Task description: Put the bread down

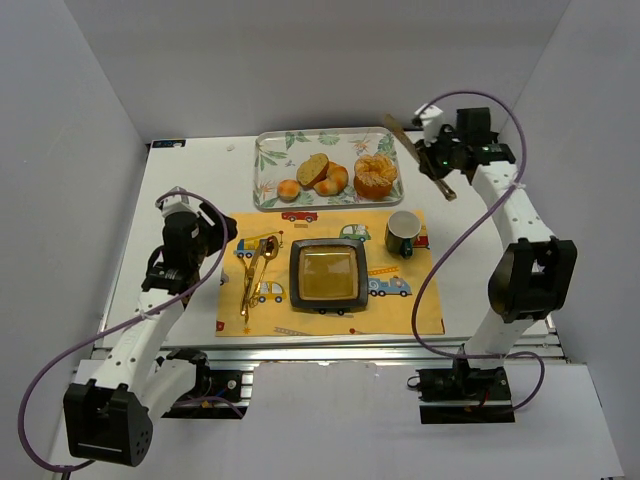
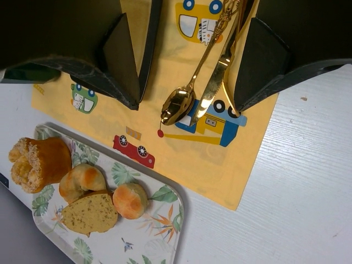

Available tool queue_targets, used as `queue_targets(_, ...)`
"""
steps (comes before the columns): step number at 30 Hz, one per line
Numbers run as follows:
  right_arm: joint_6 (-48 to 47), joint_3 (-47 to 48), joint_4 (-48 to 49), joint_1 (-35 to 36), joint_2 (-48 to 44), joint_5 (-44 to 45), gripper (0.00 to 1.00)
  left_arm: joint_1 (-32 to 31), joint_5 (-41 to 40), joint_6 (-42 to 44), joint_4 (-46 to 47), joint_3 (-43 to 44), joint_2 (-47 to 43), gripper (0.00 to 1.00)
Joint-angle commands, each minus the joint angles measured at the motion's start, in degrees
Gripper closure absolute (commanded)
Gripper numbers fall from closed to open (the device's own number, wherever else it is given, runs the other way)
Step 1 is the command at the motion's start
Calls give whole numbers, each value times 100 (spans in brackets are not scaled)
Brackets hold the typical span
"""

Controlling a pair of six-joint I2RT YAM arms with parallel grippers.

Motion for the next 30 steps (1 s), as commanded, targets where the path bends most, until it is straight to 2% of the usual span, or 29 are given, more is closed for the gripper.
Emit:
queue_targets(1,-701,103,-173,771,-168,129,66,34,-37,-97,-18,122,-247,21)
queue_targets(2,-1138,129,-137,1016,-151,166,65,34,-29,-106,0,87,-291,21)
queue_targets(5,-1502,627,-258,1264,139,228,64,34,-2,-132,-61,78,-335,21)
queue_targets(9,-1398,1716,-786,1466,911,35,64,34,-73,-123,-158,104,-466,21)
queue_targets(12,-1074,2236,-840,1572,1246,-10,64,34,-108,-185,-176,52,-563,21)
queue_targets(14,-127,2562,-892,1581,1457,-106,66,34,-117,-238,-176,-1,-643,21)
queue_targets(16,516,3018,-1295,1581,1800,-569,67,43,-125,-264,-167,-18,-678,21)
queue_targets(19,1972,2664,-921,1581,1758,-721,71,34,-160,-290,-193,-10,-722,21)
queue_targets(27,3768,1993,-260,1563,1766,-1029,67,34,-152,-308,-229,43,-669,21)
queue_targets(30,3999,1949,92,1546,1774,-1012,62,34,-187,-361,-229,69,-678,21)
